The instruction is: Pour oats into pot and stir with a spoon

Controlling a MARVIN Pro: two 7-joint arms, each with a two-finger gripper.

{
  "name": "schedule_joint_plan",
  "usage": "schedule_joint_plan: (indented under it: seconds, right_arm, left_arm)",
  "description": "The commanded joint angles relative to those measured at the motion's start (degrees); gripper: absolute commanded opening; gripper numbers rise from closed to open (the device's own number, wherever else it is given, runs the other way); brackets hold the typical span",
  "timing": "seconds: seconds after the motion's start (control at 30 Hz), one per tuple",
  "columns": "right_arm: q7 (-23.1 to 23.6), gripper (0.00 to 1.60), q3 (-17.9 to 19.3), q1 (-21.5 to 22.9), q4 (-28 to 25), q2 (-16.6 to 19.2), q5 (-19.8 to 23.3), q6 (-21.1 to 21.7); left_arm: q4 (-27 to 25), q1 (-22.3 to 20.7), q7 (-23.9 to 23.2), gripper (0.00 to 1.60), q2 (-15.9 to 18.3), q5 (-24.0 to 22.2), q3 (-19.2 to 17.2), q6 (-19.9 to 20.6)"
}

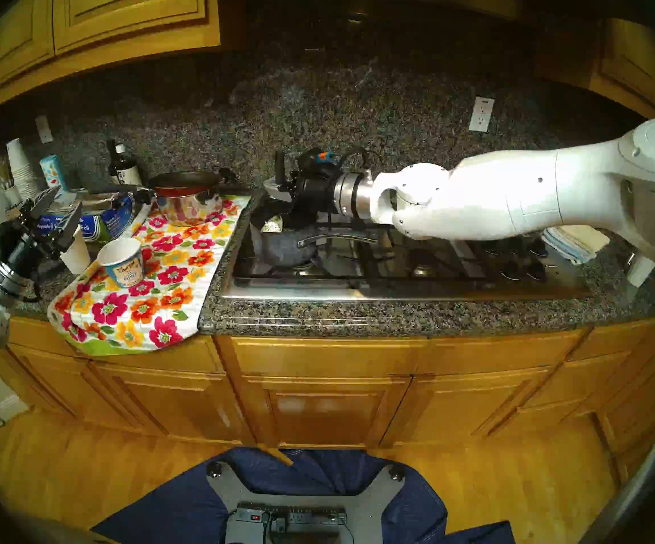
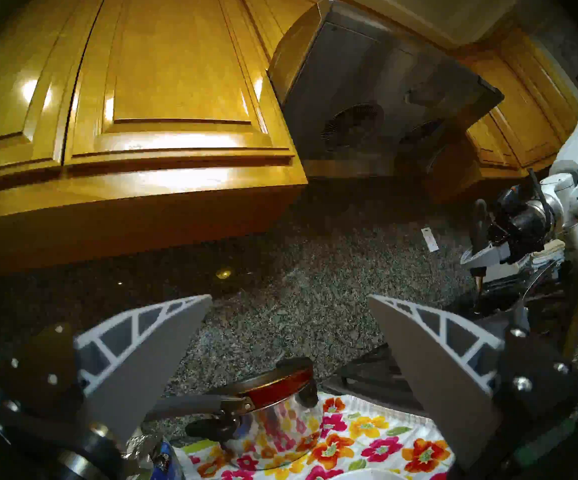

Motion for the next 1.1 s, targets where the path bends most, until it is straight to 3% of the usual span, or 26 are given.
schedule_joint_plan:
  seconds: [0.0,0.17,0.37,0.7,1.07]
  right_arm:
    - [3.3,0.00,0.4,5.9,-3.4,4.9,-0.5,0.7]
    - [5.3,0.00,-1.3,7.7,-4.6,7.7,-1.2,2.2]
    - [7.3,0.00,-2.6,8.2,-2.7,8.4,-2.2,3.8]
    - [10.7,0.00,-2.4,6.3,5.8,4.2,-3.0,5.8]
    - [13.3,0.00,0.3,3.5,12.5,-2.2,-1.5,6.4]
  left_arm:
    - [0.0,-1.1,-6.4,1.60,0.6,-0.3,-1.7,-0.2]
    - [0.0,-1.0,-6.1,1.60,0.7,-0.2,-1.7,-0.2]
    - [0.0,-1.0,-6.1,1.60,0.7,-0.2,-1.7,-0.2]
    - [0.0,-1.0,-6.4,1.60,0.6,-0.3,-1.8,-0.2]
    - [0.0,-1.0,-6.5,1.60,0.6,-0.3,-1.8,-0.2]
